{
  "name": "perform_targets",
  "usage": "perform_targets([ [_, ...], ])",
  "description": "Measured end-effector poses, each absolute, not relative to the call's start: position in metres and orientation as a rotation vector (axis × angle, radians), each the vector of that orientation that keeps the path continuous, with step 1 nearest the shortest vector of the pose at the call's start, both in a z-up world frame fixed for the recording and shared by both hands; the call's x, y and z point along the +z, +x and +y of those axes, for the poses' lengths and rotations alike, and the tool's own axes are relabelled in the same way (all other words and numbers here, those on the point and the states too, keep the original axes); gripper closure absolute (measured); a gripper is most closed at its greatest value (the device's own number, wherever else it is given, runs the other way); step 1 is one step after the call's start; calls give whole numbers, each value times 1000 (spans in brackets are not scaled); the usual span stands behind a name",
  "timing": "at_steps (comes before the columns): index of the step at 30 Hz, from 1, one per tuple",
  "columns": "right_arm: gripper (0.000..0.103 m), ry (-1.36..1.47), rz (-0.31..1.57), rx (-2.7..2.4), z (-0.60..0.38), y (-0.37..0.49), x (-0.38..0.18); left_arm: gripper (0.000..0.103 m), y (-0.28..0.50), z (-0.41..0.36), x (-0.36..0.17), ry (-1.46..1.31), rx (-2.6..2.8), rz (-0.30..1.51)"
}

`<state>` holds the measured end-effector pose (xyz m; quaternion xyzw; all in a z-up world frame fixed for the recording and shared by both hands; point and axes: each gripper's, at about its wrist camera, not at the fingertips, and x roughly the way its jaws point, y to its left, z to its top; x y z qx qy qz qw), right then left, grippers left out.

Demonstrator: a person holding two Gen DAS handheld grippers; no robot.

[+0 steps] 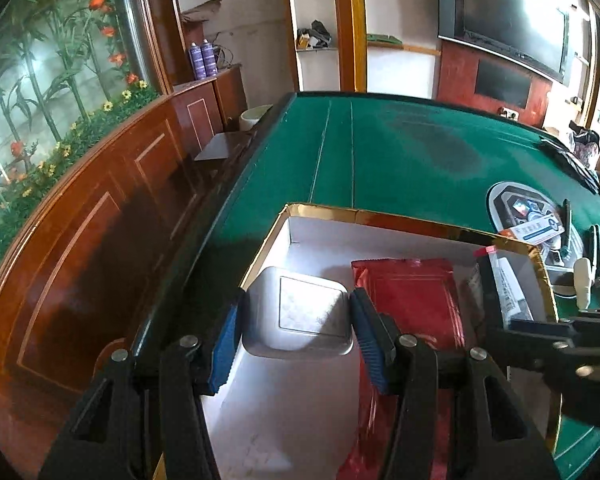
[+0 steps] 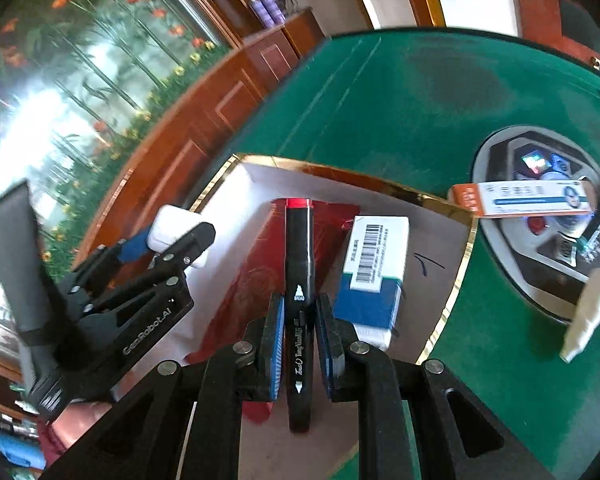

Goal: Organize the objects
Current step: 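Lower the black marker into the tray beside the red bag and open the right gripper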

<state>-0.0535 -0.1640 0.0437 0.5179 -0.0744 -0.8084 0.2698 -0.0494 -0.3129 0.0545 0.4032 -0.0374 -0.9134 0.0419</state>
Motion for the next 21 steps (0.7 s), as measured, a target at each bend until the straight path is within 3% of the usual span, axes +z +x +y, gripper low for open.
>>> perform_targets([
  [7, 86, 1424, -182, -2222, -167, -70, 38, 49, -60, -314, 49, 1225, -2766, -152],
  [8, 86, 1425, -187, -2226, -165, -72, 38, 47, -60, -314, 49, 1217, -2759, -154],
  [10, 86, 1427, -191, -2234, -164, -76, 38, 26, -58, -316, 50, 1207, -2760, -123],
  [13, 84, 1434, -204, -2224, -162, -79, 39, 21, -54, -326, 51, 1224, -2782, 47],
  [15, 70, 1425, -213, -2222, -160, -78, 41, 20, -50, -330, 51, 1219, -2753, 107],
  [17, 39, 1392, -255, -2227, -158, -74, 45, 20, -43, -336, 48, 1202, -2716, 188],
  [21, 34, 1318, -259, -2257, -149, -60, 60, 18, -23, -348, 44, 1139, -2641, 350],
])
